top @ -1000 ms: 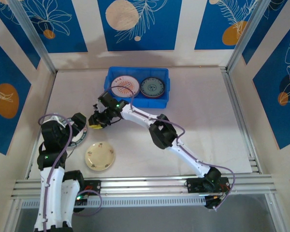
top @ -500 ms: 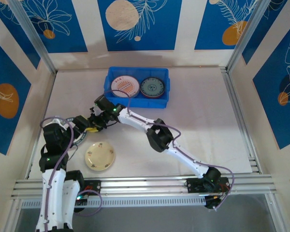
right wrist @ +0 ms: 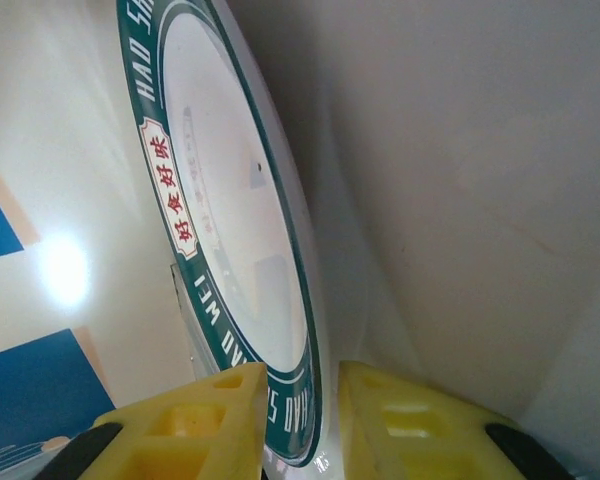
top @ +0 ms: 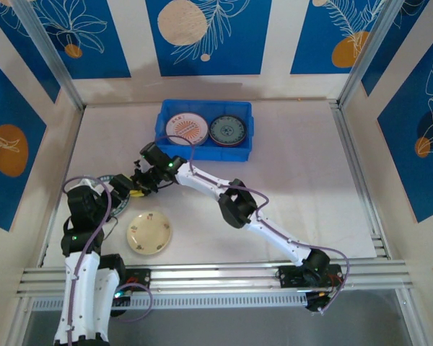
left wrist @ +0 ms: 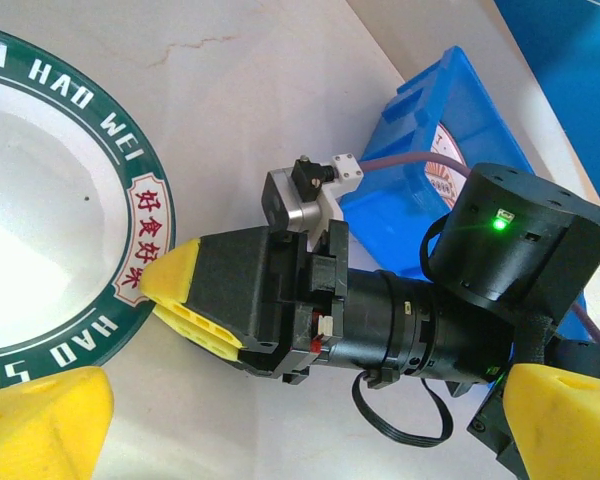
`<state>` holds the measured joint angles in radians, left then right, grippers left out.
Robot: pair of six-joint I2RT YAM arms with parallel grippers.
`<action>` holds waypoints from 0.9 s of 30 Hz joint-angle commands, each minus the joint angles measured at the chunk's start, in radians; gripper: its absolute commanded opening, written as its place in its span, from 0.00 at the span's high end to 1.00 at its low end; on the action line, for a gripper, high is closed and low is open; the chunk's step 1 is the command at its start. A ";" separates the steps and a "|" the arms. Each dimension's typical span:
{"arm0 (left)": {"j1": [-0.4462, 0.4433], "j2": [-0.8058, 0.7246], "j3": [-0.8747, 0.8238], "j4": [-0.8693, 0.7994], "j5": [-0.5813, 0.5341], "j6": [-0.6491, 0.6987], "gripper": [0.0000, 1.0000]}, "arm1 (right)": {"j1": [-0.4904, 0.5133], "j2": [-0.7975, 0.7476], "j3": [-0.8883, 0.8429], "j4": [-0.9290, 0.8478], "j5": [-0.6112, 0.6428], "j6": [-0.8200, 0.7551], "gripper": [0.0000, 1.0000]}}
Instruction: Place the plates into the plastic bin on the countertop
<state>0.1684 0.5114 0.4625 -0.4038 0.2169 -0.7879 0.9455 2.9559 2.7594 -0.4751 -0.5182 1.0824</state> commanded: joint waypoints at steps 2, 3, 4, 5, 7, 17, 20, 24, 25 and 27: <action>0.012 -0.011 -0.012 0.016 0.000 0.001 0.00 | 0.020 0.047 0.015 -0.036 0.012 0.008 0.77; 0.012 -0.011 -0.014 0.013 -0.002 0.002 0.00 | 0.021 0.048 0.016 -0.036 0.013 0.005 0.78; 0.012 -0.011 -0.016 0.014 -0.002 0.003 0.00 | 0.019 0.047 0.015 -0.036 0.011 0.005 0.80; 0.012 -0.011 -0.021 0.019 -0.002 0.000 0.00 | 0.019 0.047 0.014 -0.036 0.009 0.006 0.80; 0.013 -0.006 -0.027 0.028 -0.001 -0.006 0.00 | 0.019 0.047 0.015 -0.039 0.006 0.004 0.84; 0.013 0.010 -0.018 0.036 0.005 0.020 0.00 | 0.018 -0.049 -0.026 -0.150 0.065 -0.129 1.00; 0.012 0.034 -0.005 0.055 0.033 0.034 0.00 | 0.012 -0.158 -0.163 -0.138 0.112 -0.185 1.00; 0.013 0.075 0.020 0.082 0.070 0.053 0.00 | -0.005 -0.306 -0.349 -0.109 0.179 -0.244 1.00; 0.013 0.085 0.027 0.091 0.074 0.059 0.00 | -0.013 -0.341 -0.397 -0.101 0.186 -0.248 1.00; 0.012 0.110 0.040 0.111 0.080 0.071 0.00 | -0.033 -0.401 -0.489 -0.060 0.183 -0.244 1.00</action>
<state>0.1684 0.6041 0.4530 -0.3508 0.2615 -0.7540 0.9398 2.6518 2.3436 -0.5419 -0.3737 0.8879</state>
